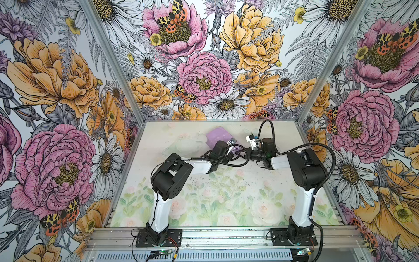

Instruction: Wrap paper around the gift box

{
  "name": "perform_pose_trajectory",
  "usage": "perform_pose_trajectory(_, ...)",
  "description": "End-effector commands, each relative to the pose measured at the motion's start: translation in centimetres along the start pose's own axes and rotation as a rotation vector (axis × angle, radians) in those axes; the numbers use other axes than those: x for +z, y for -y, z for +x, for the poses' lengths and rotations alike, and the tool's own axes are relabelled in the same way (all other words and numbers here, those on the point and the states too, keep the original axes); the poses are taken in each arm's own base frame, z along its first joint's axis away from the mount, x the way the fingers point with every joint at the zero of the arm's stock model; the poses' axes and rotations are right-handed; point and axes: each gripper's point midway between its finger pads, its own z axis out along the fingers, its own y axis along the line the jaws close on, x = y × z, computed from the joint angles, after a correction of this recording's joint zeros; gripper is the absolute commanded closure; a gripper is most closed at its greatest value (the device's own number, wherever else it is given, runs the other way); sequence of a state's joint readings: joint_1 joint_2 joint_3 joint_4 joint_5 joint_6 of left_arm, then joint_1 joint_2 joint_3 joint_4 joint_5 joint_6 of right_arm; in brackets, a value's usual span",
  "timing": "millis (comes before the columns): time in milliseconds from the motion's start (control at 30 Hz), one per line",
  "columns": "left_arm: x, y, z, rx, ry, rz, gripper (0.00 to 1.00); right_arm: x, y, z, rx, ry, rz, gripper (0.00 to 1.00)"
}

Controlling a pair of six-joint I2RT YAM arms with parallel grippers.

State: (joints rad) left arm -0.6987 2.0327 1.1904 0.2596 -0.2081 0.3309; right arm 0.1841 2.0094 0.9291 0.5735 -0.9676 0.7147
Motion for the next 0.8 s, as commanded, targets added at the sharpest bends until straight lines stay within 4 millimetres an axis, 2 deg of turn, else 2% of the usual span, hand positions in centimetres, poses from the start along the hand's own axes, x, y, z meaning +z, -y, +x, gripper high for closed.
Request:
perform_pose_trajectory(0, 0.6, 0.9, 6.2, -0.006, -0.186, 0.052, 0.26, -0.4, -2.1, -0.5, -0.050, 0.007, -0.044, 1.00)
perform_pose_trajectory(233, 0.6, 0.8, 6.2, -0.009, -0.186, 0.051, 0.26, -0.5, -2.1, -0.1, -0.041, 0.002, -0.039, 1.00)
perform_pose_trajectory(767, 0.6, 0.8, 6.2, -0.008, -0.186, 0.051, 0.26, 0.8, 0.7, -1.2, -0.011, 0.042, 0.031, 1.00)
